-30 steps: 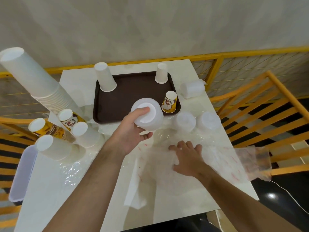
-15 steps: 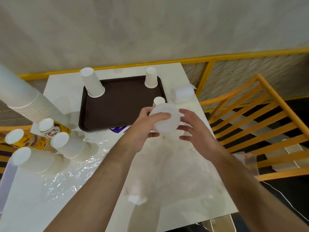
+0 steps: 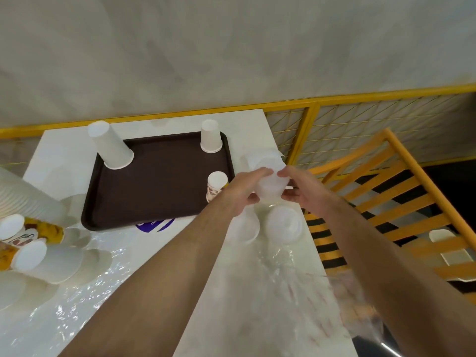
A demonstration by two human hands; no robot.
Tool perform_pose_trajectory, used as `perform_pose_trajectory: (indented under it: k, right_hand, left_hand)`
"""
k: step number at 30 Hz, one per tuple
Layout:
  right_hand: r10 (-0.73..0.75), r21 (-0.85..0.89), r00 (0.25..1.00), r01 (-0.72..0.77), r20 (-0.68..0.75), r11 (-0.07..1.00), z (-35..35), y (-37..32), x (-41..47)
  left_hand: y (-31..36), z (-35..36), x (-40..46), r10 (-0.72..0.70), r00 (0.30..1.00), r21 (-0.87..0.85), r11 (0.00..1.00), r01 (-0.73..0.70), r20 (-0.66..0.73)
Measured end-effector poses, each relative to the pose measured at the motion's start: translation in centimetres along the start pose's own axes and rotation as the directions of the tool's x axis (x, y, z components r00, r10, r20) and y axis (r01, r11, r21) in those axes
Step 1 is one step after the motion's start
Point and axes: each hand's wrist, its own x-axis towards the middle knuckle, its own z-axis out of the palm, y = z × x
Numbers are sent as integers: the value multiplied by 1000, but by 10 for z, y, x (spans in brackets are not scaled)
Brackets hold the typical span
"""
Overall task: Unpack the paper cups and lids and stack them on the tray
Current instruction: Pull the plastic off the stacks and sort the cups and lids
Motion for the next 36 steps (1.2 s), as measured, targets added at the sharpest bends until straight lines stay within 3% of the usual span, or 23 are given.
perform_pose_trajectory:
  k: [7, 13, 14, 16, 18, 20, 24, 29, 33, 36]
  right_hand:
    - [105, -94, 994, -104, 14, 990, -24, 22, 54]
    - [243, -319, 970, -237, -20, 918, -30, 30, 72]
    - [222, -327, 974, -223, -42, 918, -32, 25, 75]
    - [34, -437, 983, -112, -181, 893, -31, 13, 83]
    - [-211, -635, 936, -17, -281, 772, -19, 1, 91]
    - [-282, -775, 925, -20, -255, 632, 2, -8, 101]
    - [-176, -901, 955, -149, -238, 407, 38, -17, 120]
    - [-96, -925, 957, -235, -274, 297, 52, -16, 140]
    - [-141, -917, 956, -196, -258, 347, 52, -21, 141]
    - [-147, -845, 962, -122, -230, 521, 43, -41, 131]
  left_hand:
    - [-6, 19, 57, -116, 992, 170, 978, 123, -53]
    - [-17, 23, 77, -130, 986, 342, 926, 157, -102]
    - [-19, 23, 78, -116, 989, 348, 926, 143, -97]
    - [-20, 23, 79, -98, 991, 365, 923, 126, -94]
    - [-24, 21, 81, -83, 992, 400, 909, 114, -93]
    - [-24, 21, 79, -53, 992, 457, 884, 99, -112]
    - [-17, 20, 61, -39, 997, 513, 855, 70, -71]
    - [-12, 1, 39, 84, 986, 465, 885, -8, -143]
    - [-6, -11, 19, 215, 963, 468, 876, -118, -160]
    - [5, -21, 3, 303, 931, 383, 900, -209, -205]
